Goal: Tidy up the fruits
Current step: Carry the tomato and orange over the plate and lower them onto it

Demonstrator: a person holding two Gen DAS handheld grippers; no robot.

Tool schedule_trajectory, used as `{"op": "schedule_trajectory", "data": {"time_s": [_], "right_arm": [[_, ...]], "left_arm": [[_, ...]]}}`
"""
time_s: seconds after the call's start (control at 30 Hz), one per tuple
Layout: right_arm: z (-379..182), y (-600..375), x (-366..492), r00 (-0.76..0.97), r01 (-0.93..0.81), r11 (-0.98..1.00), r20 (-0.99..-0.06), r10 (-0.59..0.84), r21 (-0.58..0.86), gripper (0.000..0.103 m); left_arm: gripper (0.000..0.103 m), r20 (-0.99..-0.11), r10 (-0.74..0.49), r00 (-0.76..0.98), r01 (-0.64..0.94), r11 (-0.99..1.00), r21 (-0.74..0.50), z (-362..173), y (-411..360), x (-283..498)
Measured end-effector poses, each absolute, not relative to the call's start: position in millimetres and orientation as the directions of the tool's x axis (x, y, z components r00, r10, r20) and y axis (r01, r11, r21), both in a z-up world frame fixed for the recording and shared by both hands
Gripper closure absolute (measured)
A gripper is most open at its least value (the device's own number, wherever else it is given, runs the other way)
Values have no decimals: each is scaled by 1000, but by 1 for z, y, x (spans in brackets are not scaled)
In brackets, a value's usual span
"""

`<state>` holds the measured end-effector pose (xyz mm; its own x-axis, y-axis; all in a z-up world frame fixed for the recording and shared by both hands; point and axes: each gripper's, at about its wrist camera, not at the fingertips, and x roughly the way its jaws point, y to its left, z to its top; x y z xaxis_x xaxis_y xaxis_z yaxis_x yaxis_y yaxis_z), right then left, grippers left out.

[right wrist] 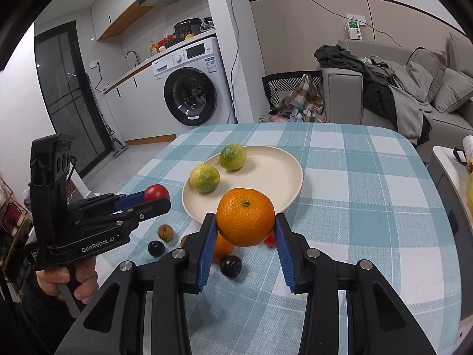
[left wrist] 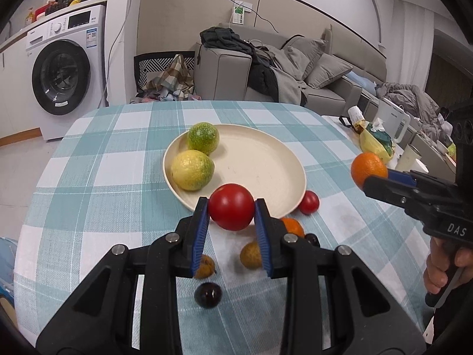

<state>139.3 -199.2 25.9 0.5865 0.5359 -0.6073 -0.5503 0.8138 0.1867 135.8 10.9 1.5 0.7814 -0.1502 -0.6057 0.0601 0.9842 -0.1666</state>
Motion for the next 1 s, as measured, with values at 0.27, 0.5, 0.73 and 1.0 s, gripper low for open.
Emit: {"op": "schedule_trajectory", "data": {"time_s": [0.27, 0.5, 0.73, 1.0], "right_arm": [[31, -195, 156, 597, -546, 818, -603, 530, 178, 63], [31, -189, 172, 609, -525, 830, -597, 522, 190, 63], [30, -181, 183, 610, -523, 831, -598, 520, 190, 63], [18, -171, 198, 590, -519, 832, -624, 513, 194, 63]], "left_arm": [[75, -606, -137, 784, 50, 986, -159, -5, 13, 157], [75, -615, -149, 774, 50, 983, -175, -11, 13, 177], [75, -618, -137, 774, 46, 986, -161, -15, 11, 190], [75, -629, -130, 767, 63, 990, -129, -24, 6, 194]]}}
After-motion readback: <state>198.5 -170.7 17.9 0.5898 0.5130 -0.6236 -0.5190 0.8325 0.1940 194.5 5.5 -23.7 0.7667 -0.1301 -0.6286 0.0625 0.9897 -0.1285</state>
